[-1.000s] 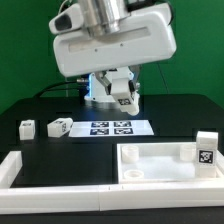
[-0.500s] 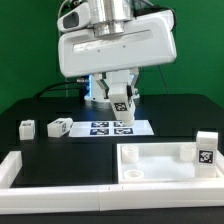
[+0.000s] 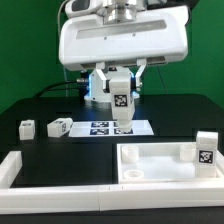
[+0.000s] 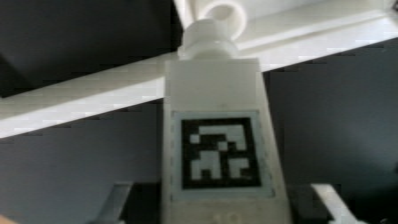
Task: Assemble square table
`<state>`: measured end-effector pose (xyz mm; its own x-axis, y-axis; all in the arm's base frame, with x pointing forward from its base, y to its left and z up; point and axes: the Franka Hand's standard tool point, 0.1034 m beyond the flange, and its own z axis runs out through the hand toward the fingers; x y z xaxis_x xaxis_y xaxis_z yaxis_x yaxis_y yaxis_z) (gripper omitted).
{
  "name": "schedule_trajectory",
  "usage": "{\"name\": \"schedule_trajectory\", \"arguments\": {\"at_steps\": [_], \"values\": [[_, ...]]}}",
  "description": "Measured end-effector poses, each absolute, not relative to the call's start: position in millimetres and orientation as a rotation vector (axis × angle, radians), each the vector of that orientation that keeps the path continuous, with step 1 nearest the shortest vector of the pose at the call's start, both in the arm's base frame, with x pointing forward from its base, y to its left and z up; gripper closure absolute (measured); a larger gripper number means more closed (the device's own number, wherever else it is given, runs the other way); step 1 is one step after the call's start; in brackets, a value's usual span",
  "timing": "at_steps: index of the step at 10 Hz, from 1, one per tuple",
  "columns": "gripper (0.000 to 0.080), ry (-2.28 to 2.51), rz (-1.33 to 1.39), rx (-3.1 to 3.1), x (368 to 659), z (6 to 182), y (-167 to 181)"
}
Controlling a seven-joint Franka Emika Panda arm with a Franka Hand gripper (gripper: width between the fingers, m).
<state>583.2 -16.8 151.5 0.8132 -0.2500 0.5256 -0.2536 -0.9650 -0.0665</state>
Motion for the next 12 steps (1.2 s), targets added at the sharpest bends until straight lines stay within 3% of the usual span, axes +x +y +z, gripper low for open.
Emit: {"name": "schedule_trajectory", "arguments": {"at_steps": [2, 4, 7, 12], "values": [[0.0509, -0.409, 0.866, 2.982, 582.4, 147.8, -15.0], [0.0509, -0.337, 0.894, 2.953, 581.8, 123.7, 6.0], [0.0509, -0.349, 0.949, 2.926, 614.1, 126.5, -1.8], [0.0509, -0.345, 0.924, 2.922, 617.1, 108.9, -3.6]]}}
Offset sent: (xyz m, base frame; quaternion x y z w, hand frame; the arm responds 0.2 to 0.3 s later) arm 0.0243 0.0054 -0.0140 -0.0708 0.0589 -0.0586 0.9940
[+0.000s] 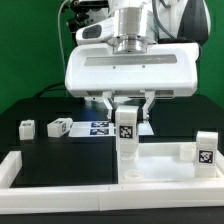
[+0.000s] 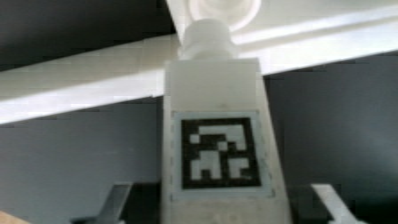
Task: Assemble square table
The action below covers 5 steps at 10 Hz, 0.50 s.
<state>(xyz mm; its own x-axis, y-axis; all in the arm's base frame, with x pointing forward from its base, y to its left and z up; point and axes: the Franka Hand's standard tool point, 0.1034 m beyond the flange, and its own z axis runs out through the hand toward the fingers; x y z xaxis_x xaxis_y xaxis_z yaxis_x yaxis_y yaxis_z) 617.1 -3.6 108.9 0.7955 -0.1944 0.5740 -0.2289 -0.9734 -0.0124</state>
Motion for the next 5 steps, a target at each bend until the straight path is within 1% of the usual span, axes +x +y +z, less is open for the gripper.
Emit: {"name": "schedule_trajectory", "arguments": {"at_steps": [3, 5], "values": [[0.0509, -0.332, 0.918, 2.916, 617.1, 98.0, -2.7], [0.0509, -0.328, 0.922, 2.914, 620.8, 96.1, -1.0]]}}
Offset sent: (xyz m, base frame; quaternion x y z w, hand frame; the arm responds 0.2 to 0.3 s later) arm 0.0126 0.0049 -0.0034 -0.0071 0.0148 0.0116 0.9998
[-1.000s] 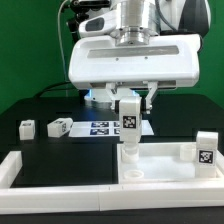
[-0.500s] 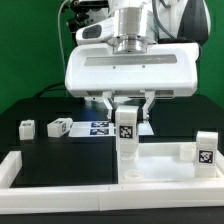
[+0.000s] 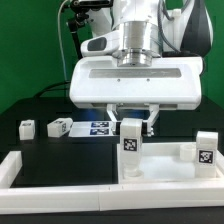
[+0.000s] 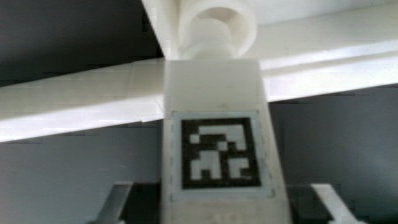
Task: Assemble square table
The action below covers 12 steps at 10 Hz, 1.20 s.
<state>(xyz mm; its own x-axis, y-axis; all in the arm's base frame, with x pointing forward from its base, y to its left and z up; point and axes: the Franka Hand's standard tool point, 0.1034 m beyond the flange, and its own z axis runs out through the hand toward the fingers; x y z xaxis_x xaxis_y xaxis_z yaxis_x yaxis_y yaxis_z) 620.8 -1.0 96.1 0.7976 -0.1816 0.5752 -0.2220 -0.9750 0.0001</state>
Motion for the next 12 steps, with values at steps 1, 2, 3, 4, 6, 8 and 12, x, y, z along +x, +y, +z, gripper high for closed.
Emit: {"name": "schedule_trajectory", "arguments": {"at_steps": [1, 2, 3, 4, 6, 8, 12], "values": [[0.0509, -0.325, 0.923, 2.915, 621.8, 95.1, 0.2], [0.0509, -0.319, 0.918, 2.918, 621.0, 92.4, 2.9], [0.0509, -0.314, 0.911, 2.921, 620.0, 89.4, 4.8], [0.0509, -0.313, 0.911, 2.920, 619.6, 88.5, 5.0], [0.0509, -0.307, 0.906, 2.917, 616.5, 82.7, 5.0], [0.0508, -0.306, 0.904, 2.917, 616.0, 81.8, 4.6], [0.0181, -0.306, 0.904, 2.917, 615.9, 81.6, 4.4]]}}
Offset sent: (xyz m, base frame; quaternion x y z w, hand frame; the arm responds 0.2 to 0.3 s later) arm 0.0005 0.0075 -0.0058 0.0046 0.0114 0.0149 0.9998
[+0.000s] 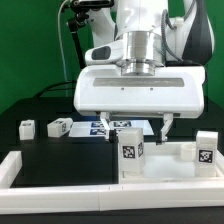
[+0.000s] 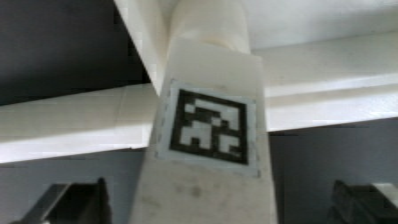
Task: Assemble square table
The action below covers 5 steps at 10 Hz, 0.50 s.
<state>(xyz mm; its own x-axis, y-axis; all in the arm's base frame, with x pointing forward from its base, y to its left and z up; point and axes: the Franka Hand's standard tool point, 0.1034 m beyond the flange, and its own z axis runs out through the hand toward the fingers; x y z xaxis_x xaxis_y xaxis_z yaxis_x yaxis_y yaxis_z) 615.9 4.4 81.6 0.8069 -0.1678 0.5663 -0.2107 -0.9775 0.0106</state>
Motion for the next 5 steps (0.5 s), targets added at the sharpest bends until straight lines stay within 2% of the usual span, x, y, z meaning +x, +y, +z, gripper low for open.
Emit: {"name": "schedule_trajectory", "arguments": {"at_steps": [5], "values": [[0.0151, -0.306, 0.904, 2.917, 615.9, 81.6, 4.4]]}}
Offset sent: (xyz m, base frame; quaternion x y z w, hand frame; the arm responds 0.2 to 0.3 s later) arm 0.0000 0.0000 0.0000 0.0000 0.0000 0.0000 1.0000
